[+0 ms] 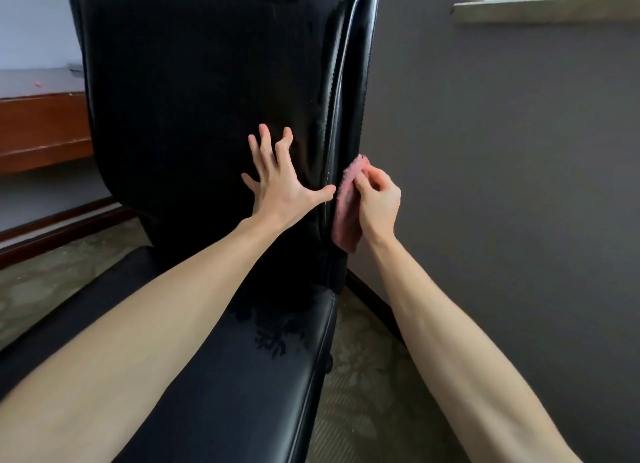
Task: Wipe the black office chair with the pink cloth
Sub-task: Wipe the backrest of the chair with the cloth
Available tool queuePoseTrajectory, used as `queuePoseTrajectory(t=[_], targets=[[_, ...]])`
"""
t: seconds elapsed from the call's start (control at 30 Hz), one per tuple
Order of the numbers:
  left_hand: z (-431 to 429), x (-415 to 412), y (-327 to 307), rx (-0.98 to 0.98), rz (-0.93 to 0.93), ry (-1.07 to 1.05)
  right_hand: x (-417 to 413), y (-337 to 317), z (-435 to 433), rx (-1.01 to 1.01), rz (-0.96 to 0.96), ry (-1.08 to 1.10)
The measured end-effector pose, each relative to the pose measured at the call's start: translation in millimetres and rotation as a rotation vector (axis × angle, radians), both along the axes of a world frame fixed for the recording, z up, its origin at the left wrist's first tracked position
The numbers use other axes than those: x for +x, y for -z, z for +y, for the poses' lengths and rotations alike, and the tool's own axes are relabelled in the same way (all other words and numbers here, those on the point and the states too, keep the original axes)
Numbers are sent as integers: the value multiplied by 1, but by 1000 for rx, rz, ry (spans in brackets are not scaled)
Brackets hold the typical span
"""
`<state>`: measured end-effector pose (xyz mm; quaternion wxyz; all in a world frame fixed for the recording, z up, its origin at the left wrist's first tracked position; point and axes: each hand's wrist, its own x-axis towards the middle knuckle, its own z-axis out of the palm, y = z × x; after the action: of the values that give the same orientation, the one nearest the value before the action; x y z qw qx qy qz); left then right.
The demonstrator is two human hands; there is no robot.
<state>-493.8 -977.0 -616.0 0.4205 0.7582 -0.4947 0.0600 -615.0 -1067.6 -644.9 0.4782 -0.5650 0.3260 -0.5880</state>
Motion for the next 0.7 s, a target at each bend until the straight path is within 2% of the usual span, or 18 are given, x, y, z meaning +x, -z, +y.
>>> queuePoseTrajectory(t=[0.13, 0.23, 0.33, 0.47, 0.57, 0.7], targets=[[-1, -1, 2, -6, -10, 0, -8, 77, 14, 194, 89, -30], [-2, 0, 4, -17, -9, 12, -13, 89, 21, 323, 48, -74], [0, 3, 3, -16, -6, 11, -5, 56, 18, 268, -91, -87], [2, 1, 2, -30, -5, 9, 2, 5, 11, 161, -176, -84], [0, 1, 4, -40, 5, 6, 4, 2, 9, 99, -111, -89], [-2, 1, 6, -40, -10, 4, -5, 38, 18, 131, 7, -63]])
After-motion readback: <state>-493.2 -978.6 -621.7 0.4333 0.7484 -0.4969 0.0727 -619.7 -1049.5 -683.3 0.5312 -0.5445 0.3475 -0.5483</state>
